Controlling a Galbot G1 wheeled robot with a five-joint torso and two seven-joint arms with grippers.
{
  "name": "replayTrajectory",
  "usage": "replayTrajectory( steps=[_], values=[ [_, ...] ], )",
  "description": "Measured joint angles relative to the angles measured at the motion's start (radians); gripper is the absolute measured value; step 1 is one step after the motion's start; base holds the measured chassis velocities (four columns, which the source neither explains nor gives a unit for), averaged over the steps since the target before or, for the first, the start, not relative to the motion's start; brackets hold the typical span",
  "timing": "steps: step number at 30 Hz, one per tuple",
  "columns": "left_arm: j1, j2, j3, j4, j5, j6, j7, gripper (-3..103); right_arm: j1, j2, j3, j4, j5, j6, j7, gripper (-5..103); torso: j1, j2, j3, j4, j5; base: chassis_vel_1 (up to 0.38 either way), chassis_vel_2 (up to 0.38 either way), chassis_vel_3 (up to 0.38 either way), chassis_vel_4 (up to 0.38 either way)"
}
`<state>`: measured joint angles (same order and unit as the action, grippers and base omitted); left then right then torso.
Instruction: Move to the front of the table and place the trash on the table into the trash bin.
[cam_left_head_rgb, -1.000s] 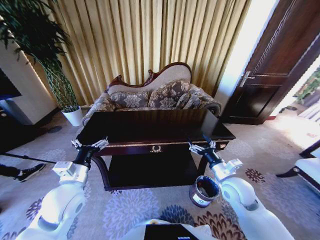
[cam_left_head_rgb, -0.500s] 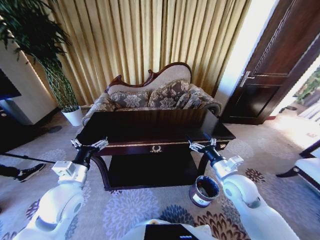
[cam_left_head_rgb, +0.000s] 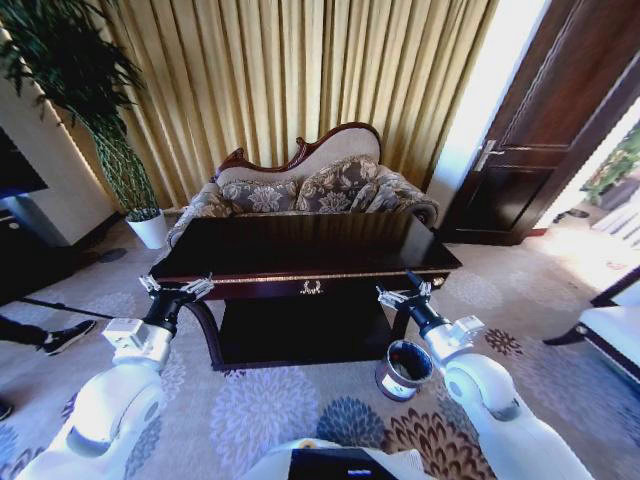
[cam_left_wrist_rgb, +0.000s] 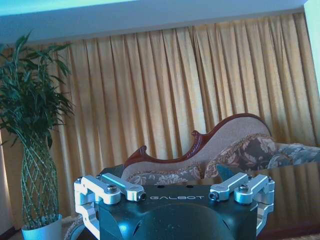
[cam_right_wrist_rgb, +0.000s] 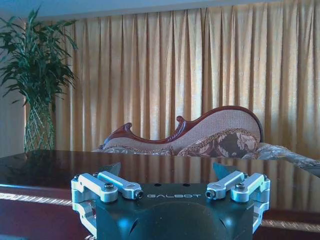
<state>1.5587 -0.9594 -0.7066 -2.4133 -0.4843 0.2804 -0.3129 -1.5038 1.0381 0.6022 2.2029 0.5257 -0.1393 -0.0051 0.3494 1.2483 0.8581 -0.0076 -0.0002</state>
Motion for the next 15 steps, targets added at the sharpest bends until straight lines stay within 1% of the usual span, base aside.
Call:
replayTrajectory(
  steps=[8, 15],
  values=[
    [0.001, 0.006, -0.001, -0.005, 0.000, -0.001, 0.000, 100, -0.004, 0.002, 0.004, 0.003, -0.001, 0.003, 0.000, 100, 0.000, 0.000, 0.000, 0.0001, 0.0000, 0.212, -0.230, -0.217, 0.223],
    [0.005, 0.007, -0.004, -0.009, 0.000, -0.002, 0.001, 100, -0.007, 0.002, 0.006, 0.004, 0.000, 0.005, 0.000, 100, 0.000, 0.000, 0.000, 0.0002, 0.0000, 0.186, -0.176, -0.160, 0.182]
  ],
)
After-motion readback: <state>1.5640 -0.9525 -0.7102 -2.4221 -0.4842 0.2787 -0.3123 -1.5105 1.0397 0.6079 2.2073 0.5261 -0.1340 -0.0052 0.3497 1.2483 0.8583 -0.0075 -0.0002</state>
